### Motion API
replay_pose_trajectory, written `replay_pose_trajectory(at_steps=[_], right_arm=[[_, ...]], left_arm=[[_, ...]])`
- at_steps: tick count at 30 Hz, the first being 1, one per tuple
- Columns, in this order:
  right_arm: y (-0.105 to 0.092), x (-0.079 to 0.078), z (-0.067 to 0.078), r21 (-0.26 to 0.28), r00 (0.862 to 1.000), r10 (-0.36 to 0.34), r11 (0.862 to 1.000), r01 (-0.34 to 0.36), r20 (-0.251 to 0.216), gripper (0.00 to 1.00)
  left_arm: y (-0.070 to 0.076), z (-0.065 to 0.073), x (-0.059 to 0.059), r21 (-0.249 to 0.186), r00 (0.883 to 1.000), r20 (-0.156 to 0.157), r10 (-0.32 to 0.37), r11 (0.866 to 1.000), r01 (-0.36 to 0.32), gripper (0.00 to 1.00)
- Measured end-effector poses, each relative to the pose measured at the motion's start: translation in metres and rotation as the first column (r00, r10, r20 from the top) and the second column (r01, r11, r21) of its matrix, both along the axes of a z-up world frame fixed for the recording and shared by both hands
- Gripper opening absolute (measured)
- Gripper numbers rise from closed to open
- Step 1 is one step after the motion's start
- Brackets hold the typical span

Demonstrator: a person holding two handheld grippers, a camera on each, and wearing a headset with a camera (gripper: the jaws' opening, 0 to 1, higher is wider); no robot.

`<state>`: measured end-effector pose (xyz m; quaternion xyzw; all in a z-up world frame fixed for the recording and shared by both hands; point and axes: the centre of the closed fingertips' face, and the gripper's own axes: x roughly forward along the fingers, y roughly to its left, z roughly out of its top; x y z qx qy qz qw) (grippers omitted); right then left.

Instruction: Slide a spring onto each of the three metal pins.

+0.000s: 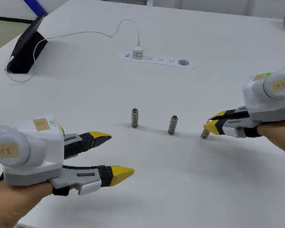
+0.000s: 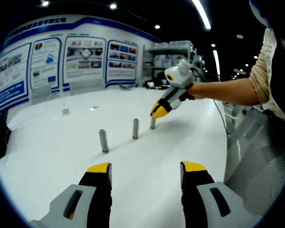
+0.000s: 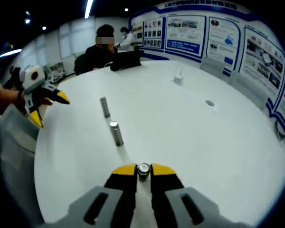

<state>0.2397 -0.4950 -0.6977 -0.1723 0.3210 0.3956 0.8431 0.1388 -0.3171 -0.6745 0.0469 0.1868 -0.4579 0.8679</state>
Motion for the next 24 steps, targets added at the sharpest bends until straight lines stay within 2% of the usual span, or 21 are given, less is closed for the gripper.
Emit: replay_pose_trajectory(at_steps=[11, 17, 24], right_arm=[[-0.0006, 0.0008, 0.0008, -0.004, 1.0, 0.007, 1.0, -0.007, 0.017, 0.13], [-0.0019, -0.0006, 0.0002, -0.007, 1.0, 0.008, 1.0, -0.008, 0.027, 0.18], [-0.0074, -0.0044, 0.0031, 0.016, 0.999, -0.006, 1.0, 0.005, 0.039, 0.22]], left_arm=[[0.0011, 0.0007, 0.0018, -0.001, 1.0, 0.0, 0.004, 1.0, -0.004, 0.6], [0.0024, -0.001, 0.0029, -0.004, 1.0, -0.004, 0.01, 1.0, -0.01, 0.61], [0.0042, -0.0049, 0.0042, 0.002, 1.0, -0.015, 0.018, 1.0, -0.018, 0.63]])
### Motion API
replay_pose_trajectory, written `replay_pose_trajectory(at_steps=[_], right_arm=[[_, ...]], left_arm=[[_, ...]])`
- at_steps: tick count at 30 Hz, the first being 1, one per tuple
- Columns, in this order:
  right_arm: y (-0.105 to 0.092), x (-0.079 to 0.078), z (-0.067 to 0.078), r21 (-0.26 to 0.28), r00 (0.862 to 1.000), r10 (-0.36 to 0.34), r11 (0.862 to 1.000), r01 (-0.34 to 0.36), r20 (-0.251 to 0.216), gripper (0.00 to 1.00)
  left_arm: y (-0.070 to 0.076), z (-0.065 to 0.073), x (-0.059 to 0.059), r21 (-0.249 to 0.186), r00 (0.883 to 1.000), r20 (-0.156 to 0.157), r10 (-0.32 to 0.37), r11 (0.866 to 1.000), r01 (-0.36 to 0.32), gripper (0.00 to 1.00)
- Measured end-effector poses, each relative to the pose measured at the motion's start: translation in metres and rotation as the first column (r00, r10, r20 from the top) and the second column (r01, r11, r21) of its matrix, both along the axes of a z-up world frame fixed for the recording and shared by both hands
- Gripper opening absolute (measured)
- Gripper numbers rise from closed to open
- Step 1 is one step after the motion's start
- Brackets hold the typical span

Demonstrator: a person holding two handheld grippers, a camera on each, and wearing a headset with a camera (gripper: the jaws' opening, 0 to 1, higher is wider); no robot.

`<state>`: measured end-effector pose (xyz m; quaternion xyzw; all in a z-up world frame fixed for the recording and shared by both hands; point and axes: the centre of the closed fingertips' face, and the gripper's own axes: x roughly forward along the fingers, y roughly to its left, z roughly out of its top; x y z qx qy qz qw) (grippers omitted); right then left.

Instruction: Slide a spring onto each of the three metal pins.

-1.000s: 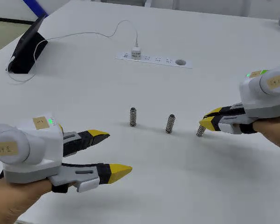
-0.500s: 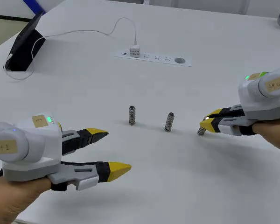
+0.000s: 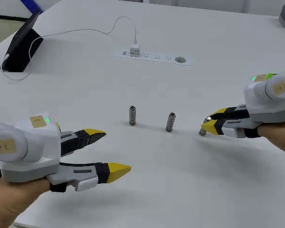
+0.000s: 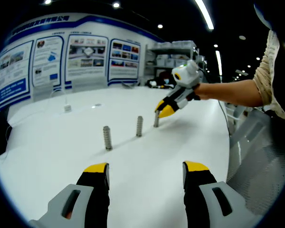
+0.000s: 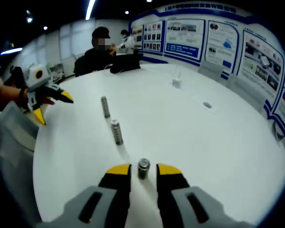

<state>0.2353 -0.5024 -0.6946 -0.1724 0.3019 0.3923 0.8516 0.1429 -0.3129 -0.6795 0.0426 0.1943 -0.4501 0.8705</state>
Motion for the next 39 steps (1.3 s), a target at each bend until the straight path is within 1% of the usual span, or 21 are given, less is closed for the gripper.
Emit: replay_pose_trajectory(at_steps=[4, 8, 12, 15, 21, 27, 31, 39], right_arm=[[-0.005, -0.002, 0.001, 0.005, 1.0, -0.01, 1.0, 0.01, 0.005, 0.24], [-0.004, -0.008, 0.001, 0.026, 1.0, -0.008, 1.0, 0.008, 0.004, 0.29], [-0.006, -0.014, -0.001, 0.031, 1.0, -0.005, 0.999, 0.005, 0.008, 0.31], [-0.009, -0.016, 0.0, 0.043, 1.0, -0.011, 0.999, 0.01, 0.017, 0.35], [-0.011, -0.021, 0.006, 0.065, 0.999, -0.011, 0.998, 0.008, 0.037, 0.42], [-0.011, -0.03, 0.007, 0.065, 0.999, 0.001, 0.998, -0.005, 0.049, 0.48], [-0.013, -0.035, 0.009, 0.088, 0.999, 0.0, 0.996, -0.005, 0.051, 0.51], [-0.018, -0.047, 0.014, 0.096, 0.998, 0.003, 0.995, -0.01, 0.07, 0.54]], left_arm=[[0.001, 0.0, 0.003, 0.001, 1.0, 0.001, 0.006, 1.0, -0.006, 0.65], [0.002, 0.002, 0.006, 0.001, 1.0, 0.004, 0.01, 1.0, -0.01, 0.67], [0.003, 0.001, 0.008, 0.0, 1.0, 0.003, 0.011, 1.0, -0.011, 0.67], [0.004, -0.001, 0.009, 0.001, 1.0, -0.002, 0.012, 1.0, -0.012, 0.68], [0.006, -0.001, 0.014, 0.002, 1.0, -0.001, 0.015, 1.0, -0.015, 0.69], [0.009, -0.001, 0.017, 0.005, 1.0, 0.003, 0.019, 1.0, -0.019, 0.71], [0.012, -0.003, 0.018, 0.009, 1.0, -0.001, 0.023, 1.0, -0.023, 0.71], [0.015, -0.006, 0.021, 0.015, 0.999, -0.008, 0.031, 0.999, -0.031, 0.72]])
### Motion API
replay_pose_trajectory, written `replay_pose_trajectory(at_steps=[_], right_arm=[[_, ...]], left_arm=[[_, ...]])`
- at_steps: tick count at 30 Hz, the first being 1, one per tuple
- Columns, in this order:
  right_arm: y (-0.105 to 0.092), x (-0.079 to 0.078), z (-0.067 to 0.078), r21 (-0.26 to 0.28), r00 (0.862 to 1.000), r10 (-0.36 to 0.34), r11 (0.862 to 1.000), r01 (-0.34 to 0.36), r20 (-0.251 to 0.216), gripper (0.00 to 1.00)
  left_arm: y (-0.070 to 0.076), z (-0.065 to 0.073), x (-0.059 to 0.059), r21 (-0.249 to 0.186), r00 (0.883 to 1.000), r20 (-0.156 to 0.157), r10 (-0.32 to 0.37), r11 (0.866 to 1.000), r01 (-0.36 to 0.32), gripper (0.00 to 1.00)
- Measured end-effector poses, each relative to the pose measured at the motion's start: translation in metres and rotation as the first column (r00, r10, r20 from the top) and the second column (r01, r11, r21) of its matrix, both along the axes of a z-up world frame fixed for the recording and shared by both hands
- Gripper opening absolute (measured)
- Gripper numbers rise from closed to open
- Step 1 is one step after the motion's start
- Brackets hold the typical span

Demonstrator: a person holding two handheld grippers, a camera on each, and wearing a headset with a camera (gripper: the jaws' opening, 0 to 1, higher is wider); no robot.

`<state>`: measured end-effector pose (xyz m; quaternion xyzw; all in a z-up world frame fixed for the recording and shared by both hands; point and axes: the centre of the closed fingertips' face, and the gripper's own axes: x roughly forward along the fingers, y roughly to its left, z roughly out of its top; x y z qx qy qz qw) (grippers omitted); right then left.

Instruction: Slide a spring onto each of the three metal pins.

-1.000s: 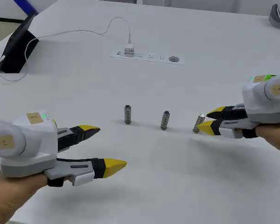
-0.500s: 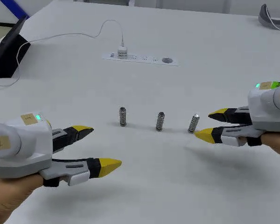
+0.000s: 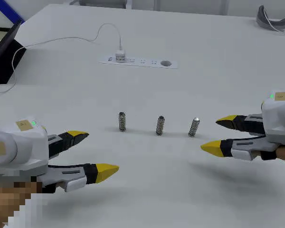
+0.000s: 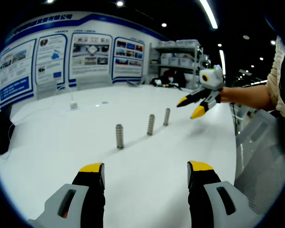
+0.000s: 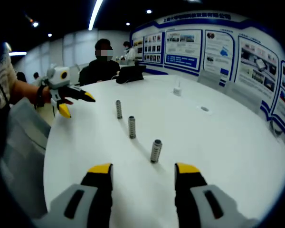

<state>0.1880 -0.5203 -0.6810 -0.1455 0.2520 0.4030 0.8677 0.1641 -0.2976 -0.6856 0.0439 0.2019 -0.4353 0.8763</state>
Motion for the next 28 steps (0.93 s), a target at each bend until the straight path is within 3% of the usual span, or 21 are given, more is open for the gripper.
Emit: replay_pose_trajectory(at_steps=[19, 28], right_arm=[[-0.013, -0.03, 0.005, 0.018, 0.999, -0.02, 1.0, 0.019, 0.025, 0.6], [-0.017, -0.036, 0.004, 0.025, 0.999, -0.037, 0.999, 0.036, 0.024, 0.61]], left_arm=[[0.003, -0.002, -0.001, 0.006, 1.0, -0.01, 0.015, 1.0, -0.015, 0.73], [0.004, -0.003, -0.002, 0.007, 1.0, -0.011, 0.02, 1.0, -0.02, 0.72]])
